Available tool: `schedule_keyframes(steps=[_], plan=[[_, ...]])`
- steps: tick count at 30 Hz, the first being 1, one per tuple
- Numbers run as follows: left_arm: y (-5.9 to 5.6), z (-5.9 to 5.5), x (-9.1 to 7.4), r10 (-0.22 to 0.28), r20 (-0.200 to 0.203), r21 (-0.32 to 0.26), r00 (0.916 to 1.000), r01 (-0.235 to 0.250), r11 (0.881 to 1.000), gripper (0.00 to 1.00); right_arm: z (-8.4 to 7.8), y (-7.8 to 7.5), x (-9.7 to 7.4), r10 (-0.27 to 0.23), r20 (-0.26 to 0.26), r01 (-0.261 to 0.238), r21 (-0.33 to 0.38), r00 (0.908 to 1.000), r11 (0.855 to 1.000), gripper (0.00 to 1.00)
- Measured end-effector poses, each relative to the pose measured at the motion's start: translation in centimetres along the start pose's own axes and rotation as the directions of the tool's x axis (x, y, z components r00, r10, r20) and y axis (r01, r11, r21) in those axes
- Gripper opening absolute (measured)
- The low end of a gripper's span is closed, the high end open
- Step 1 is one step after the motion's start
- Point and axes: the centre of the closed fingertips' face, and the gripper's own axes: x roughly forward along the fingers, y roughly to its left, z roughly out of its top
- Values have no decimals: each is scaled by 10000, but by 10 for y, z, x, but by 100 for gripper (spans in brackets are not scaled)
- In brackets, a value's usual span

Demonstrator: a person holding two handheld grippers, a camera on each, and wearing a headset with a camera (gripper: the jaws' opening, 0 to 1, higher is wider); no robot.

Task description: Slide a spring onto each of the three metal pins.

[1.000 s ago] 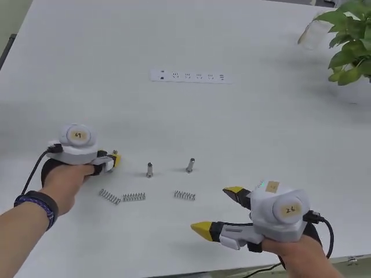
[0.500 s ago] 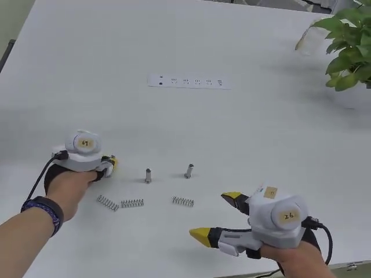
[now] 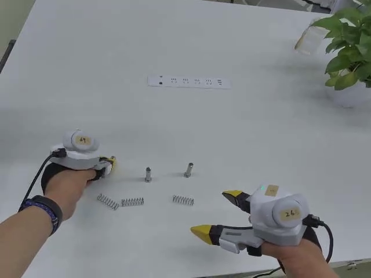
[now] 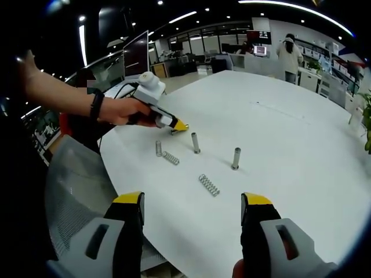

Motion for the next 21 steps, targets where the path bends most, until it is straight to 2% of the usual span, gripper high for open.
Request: schedule_keyframes(steps=[6,11,21], plan=[[-2,5,-4,-6,212,-218,9998,11,9998,0,1,1,0,17,53,-17,-2,10000,10000,66],[-1,6,-5,-66,265,-327,9996,75,9994,0,2,3,0,46,78,-46,-10,10000,10000,66],[2,10,-14,-46,499,-221,9987,57,9997,0,3,5,1,72,140,-72,-23,9999,10000,66]])
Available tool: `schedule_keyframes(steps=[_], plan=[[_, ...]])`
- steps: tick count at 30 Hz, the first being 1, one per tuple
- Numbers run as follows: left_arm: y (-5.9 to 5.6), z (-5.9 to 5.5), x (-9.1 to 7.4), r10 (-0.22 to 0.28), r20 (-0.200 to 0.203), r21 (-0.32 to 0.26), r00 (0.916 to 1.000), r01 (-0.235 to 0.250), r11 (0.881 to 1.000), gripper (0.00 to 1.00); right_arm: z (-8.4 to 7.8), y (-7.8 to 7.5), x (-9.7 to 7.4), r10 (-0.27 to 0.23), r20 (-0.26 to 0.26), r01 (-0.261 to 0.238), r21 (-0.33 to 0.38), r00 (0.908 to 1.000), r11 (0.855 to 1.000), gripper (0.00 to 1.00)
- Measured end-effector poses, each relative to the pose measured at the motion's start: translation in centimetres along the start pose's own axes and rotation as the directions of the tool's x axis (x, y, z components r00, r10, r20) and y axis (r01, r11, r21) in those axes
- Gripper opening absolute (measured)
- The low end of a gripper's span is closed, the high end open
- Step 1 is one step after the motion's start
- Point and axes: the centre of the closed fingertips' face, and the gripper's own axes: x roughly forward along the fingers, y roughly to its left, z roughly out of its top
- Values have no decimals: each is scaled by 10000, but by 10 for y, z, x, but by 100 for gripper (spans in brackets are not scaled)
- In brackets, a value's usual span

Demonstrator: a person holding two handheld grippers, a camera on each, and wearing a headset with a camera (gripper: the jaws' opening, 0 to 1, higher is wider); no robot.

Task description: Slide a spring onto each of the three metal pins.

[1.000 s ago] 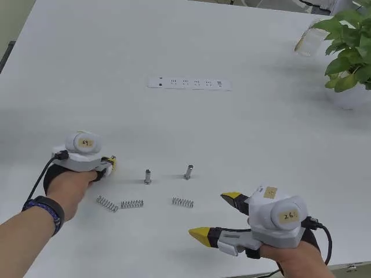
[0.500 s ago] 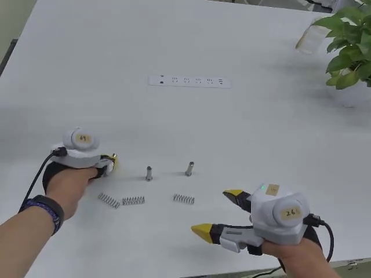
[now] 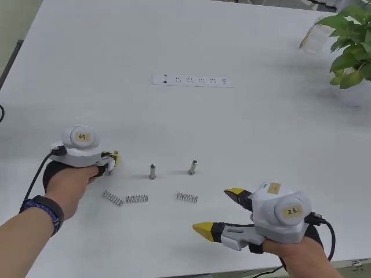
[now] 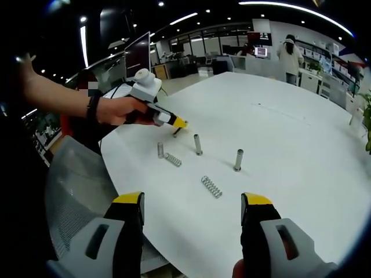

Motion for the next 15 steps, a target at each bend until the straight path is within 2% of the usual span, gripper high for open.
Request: schedule_keyframes(steps=[15], plan=[[6,1,-13,171,171,178,9997,-174,9997,0,0,3,0,24,51,-24,-57,10000,10000,66]])
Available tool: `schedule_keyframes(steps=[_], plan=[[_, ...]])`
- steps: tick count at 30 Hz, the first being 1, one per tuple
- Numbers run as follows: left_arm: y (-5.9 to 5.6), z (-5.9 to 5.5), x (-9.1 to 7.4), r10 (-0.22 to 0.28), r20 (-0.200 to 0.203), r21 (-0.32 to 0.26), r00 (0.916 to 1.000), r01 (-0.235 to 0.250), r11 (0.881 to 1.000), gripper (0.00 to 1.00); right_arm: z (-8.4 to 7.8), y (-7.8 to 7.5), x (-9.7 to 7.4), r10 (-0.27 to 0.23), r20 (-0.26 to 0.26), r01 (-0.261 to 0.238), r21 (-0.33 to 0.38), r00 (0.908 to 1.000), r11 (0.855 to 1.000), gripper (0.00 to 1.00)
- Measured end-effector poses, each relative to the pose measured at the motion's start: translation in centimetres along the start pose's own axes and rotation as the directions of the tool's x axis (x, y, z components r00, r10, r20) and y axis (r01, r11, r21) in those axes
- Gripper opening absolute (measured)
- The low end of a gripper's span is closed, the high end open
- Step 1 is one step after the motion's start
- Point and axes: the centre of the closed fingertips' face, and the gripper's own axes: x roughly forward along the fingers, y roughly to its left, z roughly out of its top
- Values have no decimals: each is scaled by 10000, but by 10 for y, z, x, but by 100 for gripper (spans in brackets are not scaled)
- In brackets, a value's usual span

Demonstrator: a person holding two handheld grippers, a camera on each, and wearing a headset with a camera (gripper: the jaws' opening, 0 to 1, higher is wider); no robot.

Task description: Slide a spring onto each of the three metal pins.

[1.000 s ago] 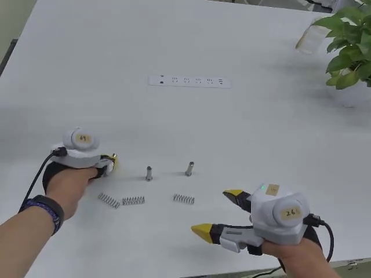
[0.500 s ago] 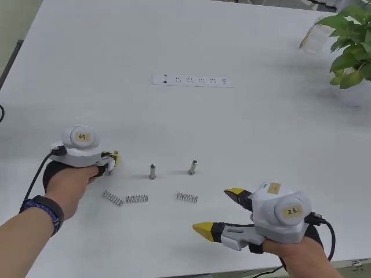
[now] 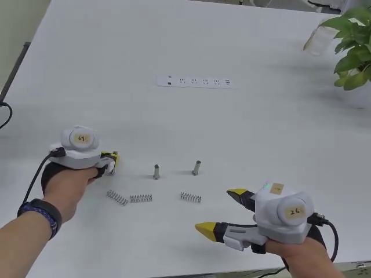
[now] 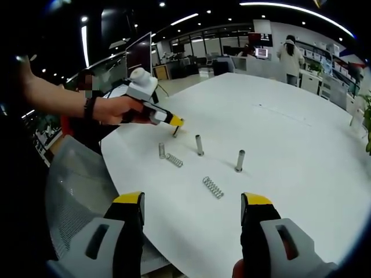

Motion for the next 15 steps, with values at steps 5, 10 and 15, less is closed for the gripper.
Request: schedule_keyframes(steps=[5,10,15], plan=[[-2,-1,-6,15,72,56,10000,-15,10000,0,1,2,0,12,24,-12,-16,10000,10000,66],[-1,-4,-11,54,97,131,9999,-55,9999,0,1,3,0,30,44,-30,-47,10000,10000,66],[-1,-5,-14,67,100,210,9999,-70,9998,0,0,5,0,61,38,-60,-82,10000,9999,66]])
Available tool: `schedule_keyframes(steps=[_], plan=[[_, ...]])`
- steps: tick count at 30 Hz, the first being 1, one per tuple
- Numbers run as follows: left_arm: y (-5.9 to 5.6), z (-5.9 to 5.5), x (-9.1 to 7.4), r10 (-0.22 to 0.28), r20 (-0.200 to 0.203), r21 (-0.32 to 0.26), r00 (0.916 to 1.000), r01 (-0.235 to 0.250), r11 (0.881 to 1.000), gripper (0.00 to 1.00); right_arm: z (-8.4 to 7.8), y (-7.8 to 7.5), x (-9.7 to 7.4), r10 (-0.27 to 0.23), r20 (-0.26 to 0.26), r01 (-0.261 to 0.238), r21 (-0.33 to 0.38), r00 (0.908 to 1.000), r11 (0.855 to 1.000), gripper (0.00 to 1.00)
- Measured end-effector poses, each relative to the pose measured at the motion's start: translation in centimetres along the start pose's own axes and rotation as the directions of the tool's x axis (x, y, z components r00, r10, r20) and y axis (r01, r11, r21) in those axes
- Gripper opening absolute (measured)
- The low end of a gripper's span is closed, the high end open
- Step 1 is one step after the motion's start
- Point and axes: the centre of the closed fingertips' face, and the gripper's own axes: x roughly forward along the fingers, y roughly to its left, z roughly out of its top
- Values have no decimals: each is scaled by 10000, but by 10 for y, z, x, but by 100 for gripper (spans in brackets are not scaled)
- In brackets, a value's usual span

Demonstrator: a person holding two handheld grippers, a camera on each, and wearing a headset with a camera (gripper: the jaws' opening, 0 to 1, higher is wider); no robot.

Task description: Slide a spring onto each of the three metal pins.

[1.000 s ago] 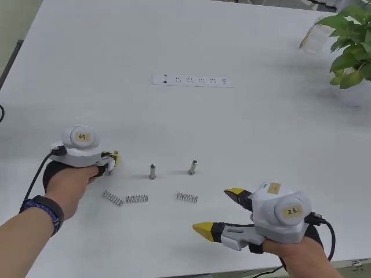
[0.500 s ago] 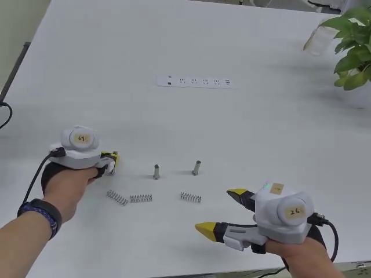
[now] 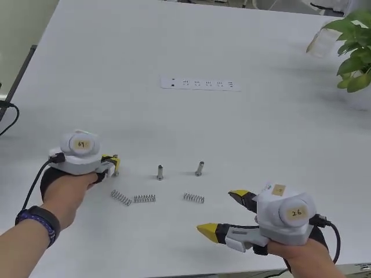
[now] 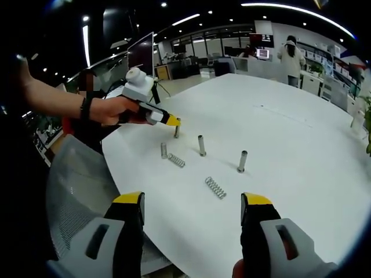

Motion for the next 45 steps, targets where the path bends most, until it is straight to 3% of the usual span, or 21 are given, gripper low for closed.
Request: schedule_keyframes(steps=[17,28,45], plan=[[-6,-8,-9,13,-66,353,10000,-10,9994,0,-2,2,-1,5,30,-5,10,10000,10000,66],[-11,-12,-11,38,-159,1017,9999,-22,9948,0,-1,3,-2,4,66,-4,-7,10000,10000,66],[-10,-13,-11,160,-84,1468,9998,-146,9891,0,-7,4,-4,-30,6,30,27,10000,10000,66]])
